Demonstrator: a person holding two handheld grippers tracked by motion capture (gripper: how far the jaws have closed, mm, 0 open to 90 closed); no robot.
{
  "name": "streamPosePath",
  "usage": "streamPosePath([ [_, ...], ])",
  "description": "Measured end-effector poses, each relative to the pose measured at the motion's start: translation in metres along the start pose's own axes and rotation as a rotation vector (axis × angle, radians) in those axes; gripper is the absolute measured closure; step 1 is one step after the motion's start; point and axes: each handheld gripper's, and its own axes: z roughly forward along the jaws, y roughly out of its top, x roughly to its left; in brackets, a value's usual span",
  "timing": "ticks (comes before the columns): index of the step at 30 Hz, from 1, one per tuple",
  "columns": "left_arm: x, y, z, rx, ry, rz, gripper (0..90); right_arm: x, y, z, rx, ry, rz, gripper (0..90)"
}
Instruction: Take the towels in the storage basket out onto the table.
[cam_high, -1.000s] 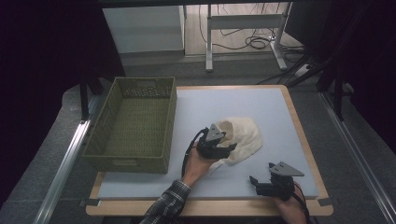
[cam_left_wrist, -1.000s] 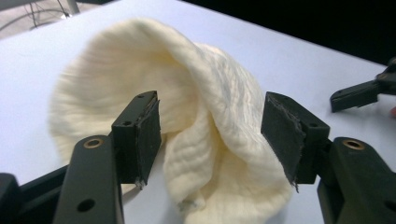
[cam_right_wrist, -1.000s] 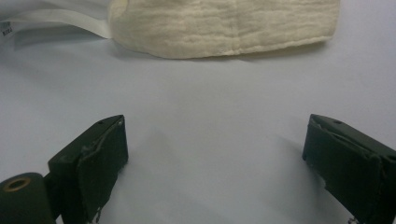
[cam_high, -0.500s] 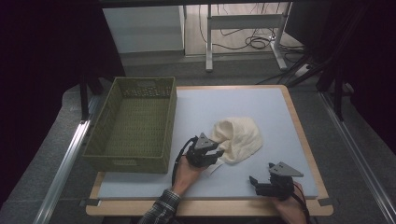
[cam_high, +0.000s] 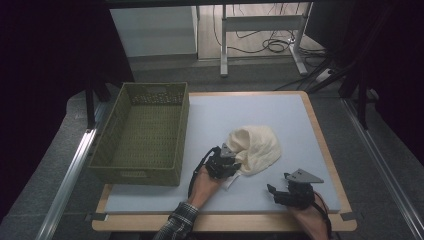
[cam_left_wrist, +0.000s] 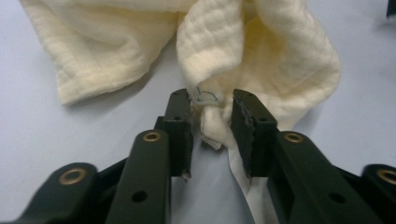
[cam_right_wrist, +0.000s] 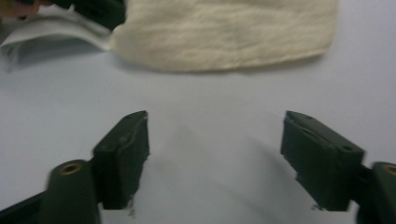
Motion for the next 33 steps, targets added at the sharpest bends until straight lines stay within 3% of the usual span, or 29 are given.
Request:
streamPosePath([
  [4, 0.0, 0.0, 0.0, 0.0, -0.003, 0.003, 74.9, -0.02, 0.018, 0.003, -0.01, -0.028, 0.014, 36.8],
  [8, -0.003, 0.0, 0.0, -0.001, 0.006, 0.027, 79.9, -0.051, 0.037, 0.021, 0.021, -0.023, 0.049, 37.8],
  [14, -0.003, 0.0, 0.001, -0.002, 0.006, 0.031, 81.4, -0.081, 0.052, 0.051, 0.025, -0.035, 0.1, 43.2],
  [17, -0.004, -0.001, 0.001, -0.003, 0.012, 0.039, 82.0, -0.086, 0.055, 0.068, 0.048, -0.022, 0.105, 57.3],
  [18, -0.005, -0.001, 0.0, -0.004, 0.013, 0.04, 82.0, -0.085, 0.057, 0.069, 0.045, -0.028, 0.098, 67.8],
  [20, -0.005, -0.001, 0.0, -0.006, 0.015, 0.045, 82.5, -0.084, 0.06, 0.07, 0.059, 0.003, 0.11, 82.7],
  [23, -0.007, -0.002, -0.001, -0.02, 0.045, 0.052, 84.8, -0.079, 0.064, 0.065, 0.06, -0.001, 0.083, 87.7],
  [26, -0.005, -0.004, -0.009, -0.059, 0.061, 0.03, 85.3, -0.075, 0.068, 0.049, 0.038, -0.014, 0.057, 88.0],
  [33, -0.006, -0.015, -0.042, -0.123, 0.036, -0.034, 85.1, -0.063, 0.071, -0.004, -0.024, 0.002, 0.021, 87.9],
])
